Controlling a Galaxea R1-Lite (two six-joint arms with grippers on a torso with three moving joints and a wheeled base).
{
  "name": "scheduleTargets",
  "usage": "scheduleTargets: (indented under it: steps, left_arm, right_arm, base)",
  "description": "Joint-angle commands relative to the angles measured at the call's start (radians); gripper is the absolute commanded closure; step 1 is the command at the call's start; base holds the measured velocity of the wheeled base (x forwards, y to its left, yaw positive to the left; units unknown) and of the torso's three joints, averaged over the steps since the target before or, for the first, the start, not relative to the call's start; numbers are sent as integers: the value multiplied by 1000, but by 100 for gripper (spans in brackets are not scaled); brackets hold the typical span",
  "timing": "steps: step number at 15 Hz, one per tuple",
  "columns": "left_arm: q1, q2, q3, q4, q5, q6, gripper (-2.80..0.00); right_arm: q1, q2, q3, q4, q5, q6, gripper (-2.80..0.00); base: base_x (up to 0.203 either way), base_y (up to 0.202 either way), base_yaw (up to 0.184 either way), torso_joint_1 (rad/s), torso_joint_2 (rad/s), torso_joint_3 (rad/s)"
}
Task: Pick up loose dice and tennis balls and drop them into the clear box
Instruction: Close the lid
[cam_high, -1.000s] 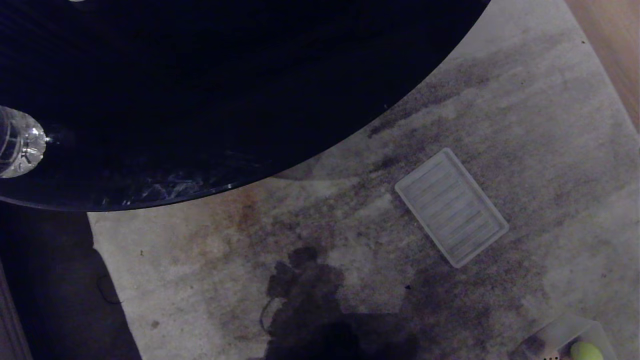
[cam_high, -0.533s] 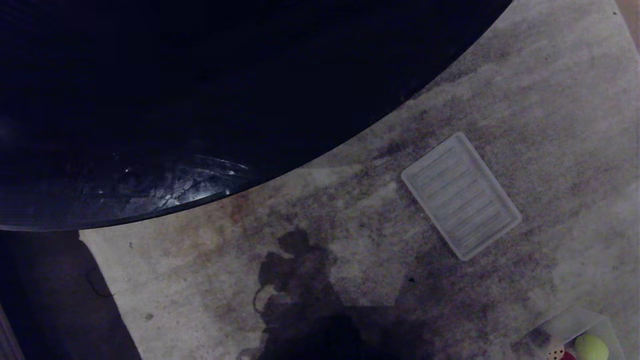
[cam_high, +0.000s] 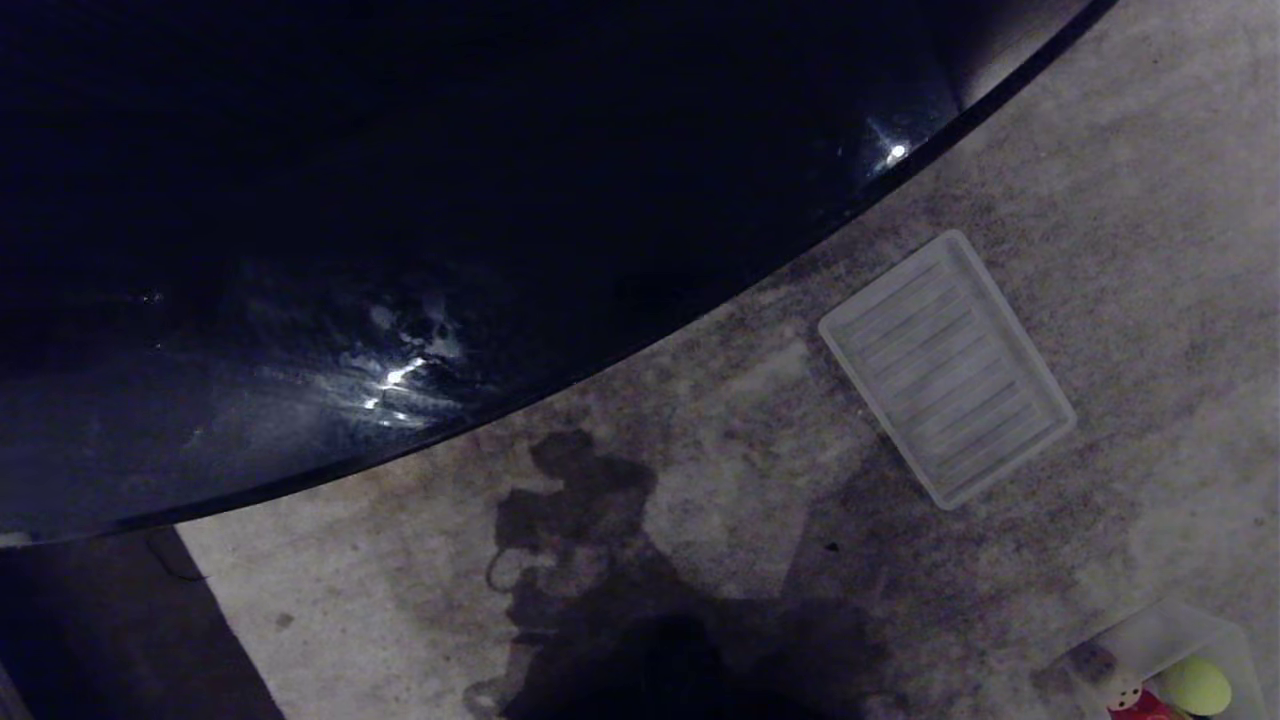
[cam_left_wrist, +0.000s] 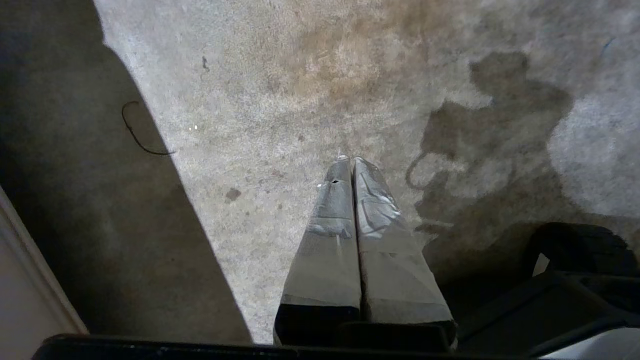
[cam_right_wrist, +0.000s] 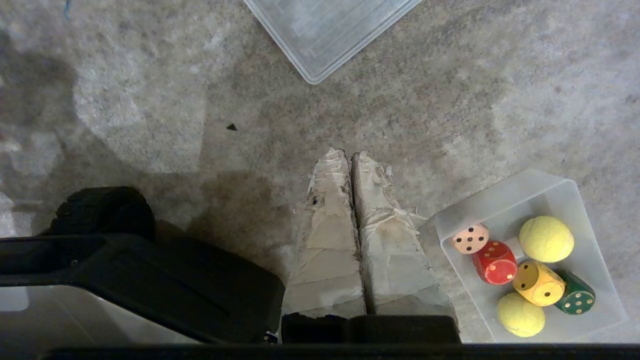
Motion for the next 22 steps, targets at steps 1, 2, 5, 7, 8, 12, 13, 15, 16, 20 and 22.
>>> scheduleTargets:
  steps: [1,2,5,7,8,12,13,15,16,20,22]
  left_arm:
    - [0,1,2,0,2,-6,0]
    - [0,1,2,0,3,-6,0]
    - [0,1,2,0,3,-8,0]
    - [0,1,2,0,3,-8,0]
    - [0,1,2,0,3,-8,0]
    - [0,1,2,0,3,-8,0]
    - [0,1,2,0,3,-8,0]
    - [0,1,2,0,3,-8,0]
    - [0,1,2,0,2,-8,0]
    - [0,1,2,0,3,-8,0]
    - [0,1,2,0,3,-7,0]
  right_arm:
    - [0,-1,0,1,0,-2,0]
    - [0,-1,0,1,0,-4,0]
    - [0,-1,0,0,-6,-15,0]
    - [0,4,-58,12,-15,-13,0]
    - [0,29,-98,33,-16,-14,0]
    - [-10,334,-250,80,-19,24,0]
    - [-14,440,-275,60,-20,42,0]
    - [-19,650,-302,-39,-38,82,0]
    - [-20,764,-314,-108,-65,114,0]
    - [-24,1136,-346,-322,-156,290,0]
    - [-29,1284,-387,-378,-217,403,0]
  base:
    - [0,0,0,4,5,-40]
    - [0,0,0,2,2,-41]
    - [0,0,0,0,0,0]
    - [0,0,0,0,0,0]
    - [0,0,0,0,0,0]
    - [0,0,0,0,0,0]
    - [0,0,0,0,0,0]
    - [0,0,0,0,0,0]
    - [0,0,0,0,0,0]
    - [0,0,0,0,0,0]
    - [0,0,0,0,0,0]
